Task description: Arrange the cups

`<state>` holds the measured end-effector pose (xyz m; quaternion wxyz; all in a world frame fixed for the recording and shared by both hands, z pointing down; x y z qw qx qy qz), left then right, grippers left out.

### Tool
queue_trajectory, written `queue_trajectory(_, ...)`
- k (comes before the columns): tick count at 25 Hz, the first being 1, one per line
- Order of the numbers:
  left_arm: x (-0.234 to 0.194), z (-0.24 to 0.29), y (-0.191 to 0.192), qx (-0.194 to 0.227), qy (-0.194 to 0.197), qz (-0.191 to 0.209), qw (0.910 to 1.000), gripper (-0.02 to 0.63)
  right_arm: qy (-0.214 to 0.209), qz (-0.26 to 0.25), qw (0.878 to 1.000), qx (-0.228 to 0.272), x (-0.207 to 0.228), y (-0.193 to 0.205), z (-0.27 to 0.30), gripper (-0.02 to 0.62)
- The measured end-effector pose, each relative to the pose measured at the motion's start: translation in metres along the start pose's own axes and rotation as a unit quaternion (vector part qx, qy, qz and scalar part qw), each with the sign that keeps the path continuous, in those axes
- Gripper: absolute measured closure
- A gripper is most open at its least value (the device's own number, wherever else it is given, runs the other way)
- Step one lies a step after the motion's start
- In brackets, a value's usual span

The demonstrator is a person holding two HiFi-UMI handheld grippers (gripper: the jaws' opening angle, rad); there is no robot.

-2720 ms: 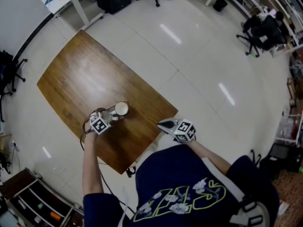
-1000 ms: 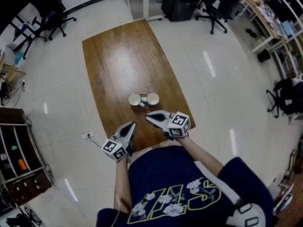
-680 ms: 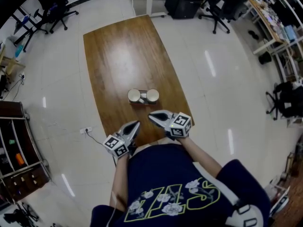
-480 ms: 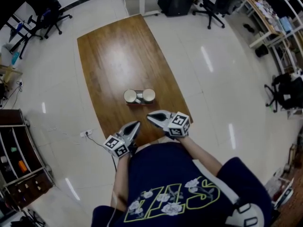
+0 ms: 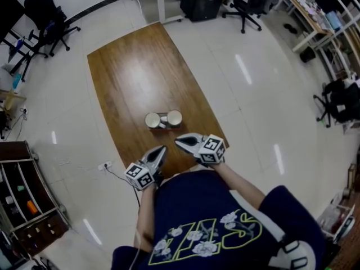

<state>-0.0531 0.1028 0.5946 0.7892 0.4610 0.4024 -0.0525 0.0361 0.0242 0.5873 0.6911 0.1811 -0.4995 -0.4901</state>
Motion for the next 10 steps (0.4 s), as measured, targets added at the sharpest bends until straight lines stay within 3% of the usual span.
queue_trajectory(10,-0.016,-0.024,0.002,0.012,-0.044,-0.027,0.9986,0.604,0.017,0.001,0.999,-0.039,0.004,-0.006,0.009,0.592)
Point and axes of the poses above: the fingertips, and each gripper's own axes: z forward along the fingers, x to its right, y out of its underside, the point moved 4 cm from there along -z, backward along the fingers, and after that the axes turned 11 degrees about -x, right-handed, at the moved point
